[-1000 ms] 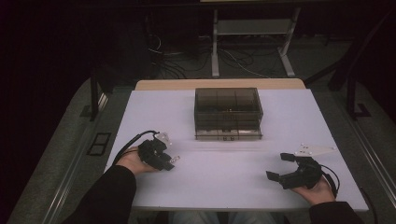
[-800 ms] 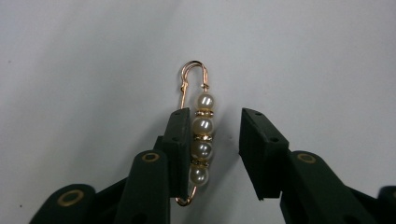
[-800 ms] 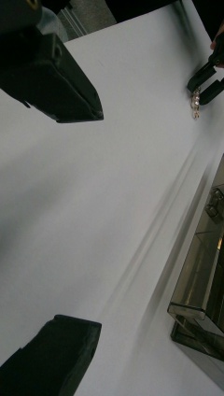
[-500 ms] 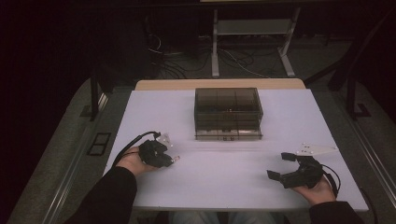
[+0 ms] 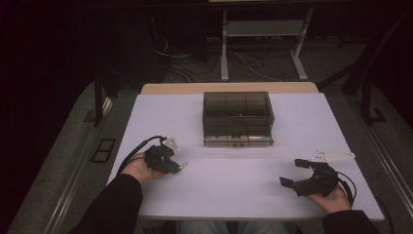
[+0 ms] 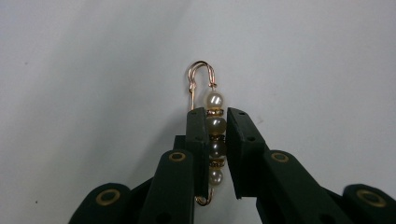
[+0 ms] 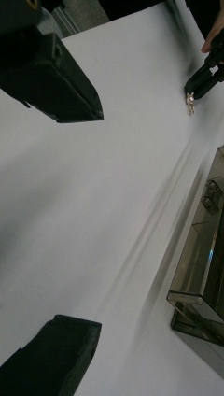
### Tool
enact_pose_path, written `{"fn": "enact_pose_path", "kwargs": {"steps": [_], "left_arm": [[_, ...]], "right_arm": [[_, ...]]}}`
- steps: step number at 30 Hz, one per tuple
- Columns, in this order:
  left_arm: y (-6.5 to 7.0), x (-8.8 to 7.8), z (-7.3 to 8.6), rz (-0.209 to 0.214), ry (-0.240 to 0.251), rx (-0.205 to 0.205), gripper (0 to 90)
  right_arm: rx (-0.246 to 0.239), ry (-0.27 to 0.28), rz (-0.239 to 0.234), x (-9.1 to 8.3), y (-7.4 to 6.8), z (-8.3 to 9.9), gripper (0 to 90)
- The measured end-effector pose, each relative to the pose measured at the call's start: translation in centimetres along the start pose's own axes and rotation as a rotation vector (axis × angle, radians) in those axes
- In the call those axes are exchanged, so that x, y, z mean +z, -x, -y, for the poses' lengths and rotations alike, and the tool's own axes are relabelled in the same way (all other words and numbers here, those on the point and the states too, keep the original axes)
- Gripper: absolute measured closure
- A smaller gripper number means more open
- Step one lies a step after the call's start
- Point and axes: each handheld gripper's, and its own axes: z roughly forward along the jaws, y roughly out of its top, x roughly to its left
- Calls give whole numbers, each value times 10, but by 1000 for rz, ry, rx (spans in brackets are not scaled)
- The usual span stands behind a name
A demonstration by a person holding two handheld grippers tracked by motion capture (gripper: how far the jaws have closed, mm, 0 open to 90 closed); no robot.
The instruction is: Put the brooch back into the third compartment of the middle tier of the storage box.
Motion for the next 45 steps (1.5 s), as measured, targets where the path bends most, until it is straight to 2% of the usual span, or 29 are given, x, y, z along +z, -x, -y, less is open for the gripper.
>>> {"fn": "enact_pose_path", "kwargs": {"steps": [5,8,15,25,37,41,45], "left_arm": [[-1,-5,-1,21,24,-16,791],[0,-10,-3,24,44,-38,791],[0,-24,-7,15,89,-55,791],[2,-38,-17,-10,113,-41,791],[6,-56,-38,-33,116,-2,790],[8,-60,-44,-39,132,-6,790],[8,-64,-48,-42,131,7,790]], "right_arm": [[2,2,2,0,0,0,7],[2,3,3,0,0,0,7],[-6,-1,0,1,-1,0,7],[-6,-2,1,1,-2,0,7],[-3,-1,-4,0,-2,0,7],[-3,-1,-4,0,-2,0,7],[-6,-1,-4,0,-2,0,7]]}}
